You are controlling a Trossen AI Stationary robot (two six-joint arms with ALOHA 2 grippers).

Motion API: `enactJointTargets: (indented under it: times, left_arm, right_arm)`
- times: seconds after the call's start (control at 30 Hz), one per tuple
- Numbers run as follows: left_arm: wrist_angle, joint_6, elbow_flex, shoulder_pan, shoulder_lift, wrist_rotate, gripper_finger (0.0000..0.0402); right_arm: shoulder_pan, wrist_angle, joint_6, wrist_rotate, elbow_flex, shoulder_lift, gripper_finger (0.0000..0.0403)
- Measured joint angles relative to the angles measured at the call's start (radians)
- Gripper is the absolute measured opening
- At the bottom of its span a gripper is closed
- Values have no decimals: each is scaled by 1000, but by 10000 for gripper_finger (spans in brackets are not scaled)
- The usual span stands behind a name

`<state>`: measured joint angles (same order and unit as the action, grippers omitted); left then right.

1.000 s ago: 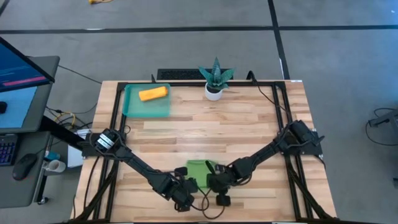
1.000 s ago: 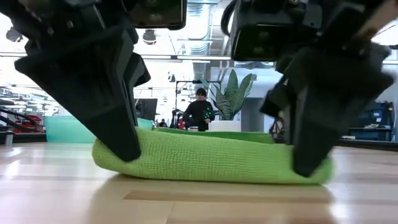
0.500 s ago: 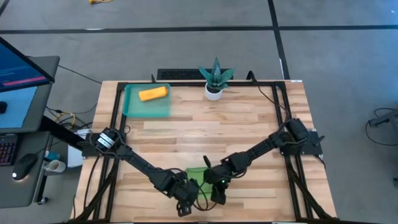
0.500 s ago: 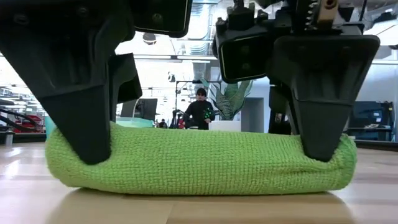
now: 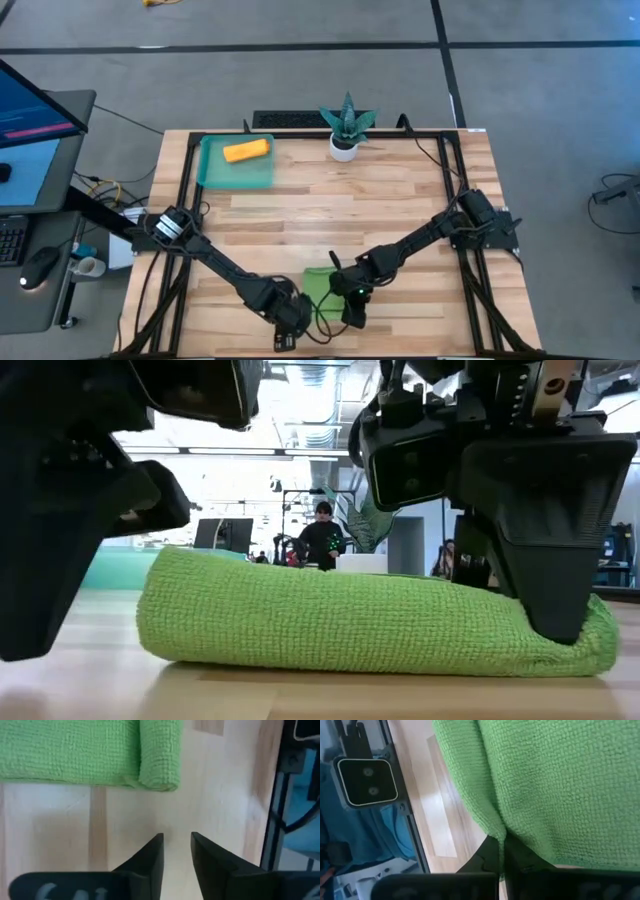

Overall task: Roll microfiber towels into tight, uniform cylinder then place into a basket
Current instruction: Roll the light green microfiber cloth

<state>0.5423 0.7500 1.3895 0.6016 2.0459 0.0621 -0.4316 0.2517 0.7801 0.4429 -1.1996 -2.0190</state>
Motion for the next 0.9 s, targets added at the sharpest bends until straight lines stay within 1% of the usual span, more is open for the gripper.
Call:
enactJointTargets:
  times: [0.1,0.17,0.33,0.53,0.7,0.9]
  left_arm:
    - [6,-14,0,0,0,18,97]
    - [-17,-37,0,10,0,-15,96]
    - [-102,-168,0,68,-4,-126,85]
    - [-198,-250,1,103,-4,-154,72]
    - [-183,-276,2,83,-4,-256,64]
    - [-171,-296,2,36,-2,-254,56]
  right_arm:
    - [0,-5,-16,-6,0,0,13]
    - [0,-7,-17,-10,-1,0,13]
    - [2,-14,-19,-17,-2,1,19]
    - [2,-17,-26,-22,-3,1,14]
    - [3,-18,-26,-22,-3,1,19]
    - [2,-18,-29,-22,-4,2,15]
